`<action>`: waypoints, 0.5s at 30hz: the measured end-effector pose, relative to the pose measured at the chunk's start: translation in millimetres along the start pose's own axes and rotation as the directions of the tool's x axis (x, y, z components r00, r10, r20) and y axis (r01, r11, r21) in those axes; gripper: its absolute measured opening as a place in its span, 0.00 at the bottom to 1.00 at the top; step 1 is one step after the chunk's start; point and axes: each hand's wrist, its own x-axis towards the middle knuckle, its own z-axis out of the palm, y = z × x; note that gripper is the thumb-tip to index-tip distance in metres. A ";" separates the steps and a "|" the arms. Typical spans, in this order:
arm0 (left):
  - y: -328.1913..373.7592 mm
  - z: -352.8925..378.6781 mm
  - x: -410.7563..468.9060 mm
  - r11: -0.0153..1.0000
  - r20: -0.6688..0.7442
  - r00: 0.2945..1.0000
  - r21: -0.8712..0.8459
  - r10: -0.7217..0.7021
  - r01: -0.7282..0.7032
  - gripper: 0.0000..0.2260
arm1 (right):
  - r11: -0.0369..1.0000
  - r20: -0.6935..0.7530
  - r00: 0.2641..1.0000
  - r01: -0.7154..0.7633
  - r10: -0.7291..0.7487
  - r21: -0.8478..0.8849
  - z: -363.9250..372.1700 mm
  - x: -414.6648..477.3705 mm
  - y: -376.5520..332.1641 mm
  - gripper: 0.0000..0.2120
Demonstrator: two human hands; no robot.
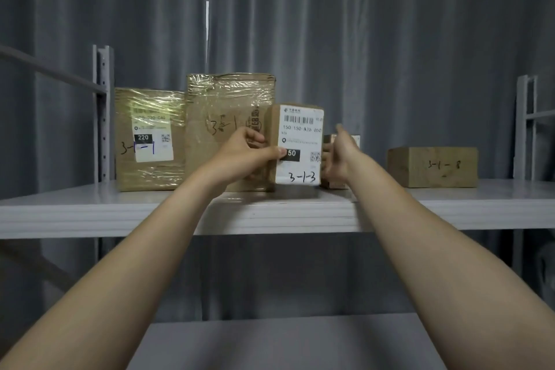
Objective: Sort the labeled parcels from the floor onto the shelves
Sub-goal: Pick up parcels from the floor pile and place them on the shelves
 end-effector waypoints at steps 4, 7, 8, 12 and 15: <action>-3.3 18.1 6.8 0.999 0.034 0.999 0.031 -0.010 0.009 0.14 | 0.964 0.024 0.985 0.161 -0.170 0.210 -17.6 -34.1 -7.2 0.28; -4.3 26.1 8.6 0.998 0.049 0.999 0.064 -0.008 0.005 0.15 | 0.920 -0.103 0.915 0.392 -0.390 -0.004 -31.0 -59.0 -1.2 0.15; -4.8 28.7 7.8 0.997 0.042 0.999 0.083 -0.004 0.001 0.16 | 0.877 -0.113 0.874 0.454 -0.472 -0.157 -34.5 -65.8 2.0 0.13; -6.5 36.0 6.6 0.994 0.008 1.000 0.110 0.019 -0.020 0.19 | 0.630 -0.035 0.725 0.573 -0.688 -0.524 -43.4 -86.1 14.8 0.16; -6.3 38.5 5.6 0.989 0.004 0.999 0.141 0.042 -0.042 0.19 | 0.565 0.060 0.740 0.560 -0.669 -0.605 -40.8 -87.5 21.3 0.19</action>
